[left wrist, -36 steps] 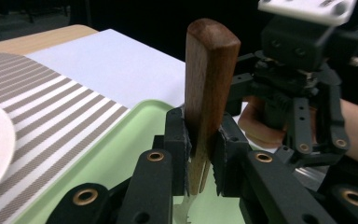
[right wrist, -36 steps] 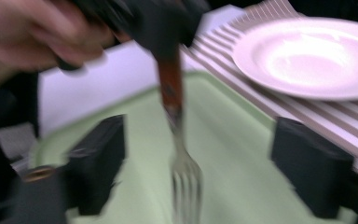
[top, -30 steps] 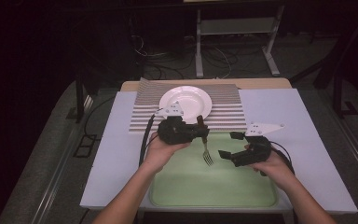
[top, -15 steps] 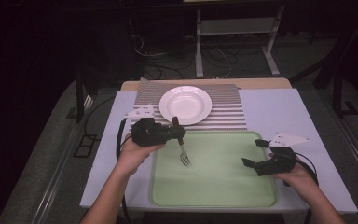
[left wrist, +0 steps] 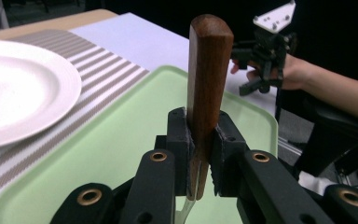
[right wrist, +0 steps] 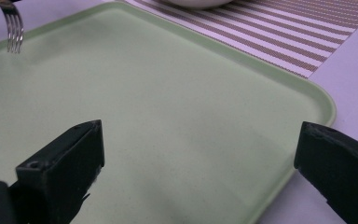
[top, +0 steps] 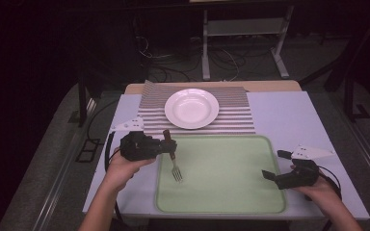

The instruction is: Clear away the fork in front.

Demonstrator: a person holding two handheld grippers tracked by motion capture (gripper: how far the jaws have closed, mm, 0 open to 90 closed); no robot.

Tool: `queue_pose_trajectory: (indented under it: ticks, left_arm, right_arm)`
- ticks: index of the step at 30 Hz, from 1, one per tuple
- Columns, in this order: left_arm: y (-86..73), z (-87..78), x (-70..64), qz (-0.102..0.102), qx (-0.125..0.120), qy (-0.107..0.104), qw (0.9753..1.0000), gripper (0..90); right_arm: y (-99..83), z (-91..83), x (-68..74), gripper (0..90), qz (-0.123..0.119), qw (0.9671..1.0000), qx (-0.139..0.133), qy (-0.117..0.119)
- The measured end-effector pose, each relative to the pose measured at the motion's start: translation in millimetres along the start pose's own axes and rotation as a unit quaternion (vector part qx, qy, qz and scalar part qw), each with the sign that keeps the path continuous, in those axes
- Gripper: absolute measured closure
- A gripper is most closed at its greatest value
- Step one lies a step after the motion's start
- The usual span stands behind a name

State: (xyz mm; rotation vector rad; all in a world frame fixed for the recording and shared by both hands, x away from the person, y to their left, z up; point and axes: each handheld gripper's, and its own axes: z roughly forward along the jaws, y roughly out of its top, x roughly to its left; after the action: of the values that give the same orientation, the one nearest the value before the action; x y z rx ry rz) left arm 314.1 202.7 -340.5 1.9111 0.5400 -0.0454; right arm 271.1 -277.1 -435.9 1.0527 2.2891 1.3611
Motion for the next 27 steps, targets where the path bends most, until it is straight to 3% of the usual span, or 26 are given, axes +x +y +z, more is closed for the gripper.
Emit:
queue_pose_trajectory:
  ticks: [9, 11, 18, 27]
  left_arm:
    - [-9.2, -8.9, -4.8, -0.008, 0.018, -0.008, 0.9998, 79.1]
    - [-15.3, -7.2, -4.8, -0.011, 0.033, -0.014, 0.9993, 79.2]
    - [-17.6, -4.2, -3.6, -0.014, 0.035, -0.02, 0.9991, 79.0]
    - [-21.1, 2.3, 5.4, -0.01, 0.023, 0.01, 0.9996, 76.8]
  right_arm:
    - [0.2, -0.4, -1.8, 1.6, 0.003, 1.0, -0.003, -0.005]
    - [-0.2, -0.1, -2.3, 1.6, 0.004, 1.0, -0.004, -0.005]
    - [0.7, -1.3, -1.6, 1.6, 0.001, 0.9999, -0.007, -0.007]
    - [0.1, 0.8, -2.1, 1.6, 0.0, 1.0, -0.002, -0.009]
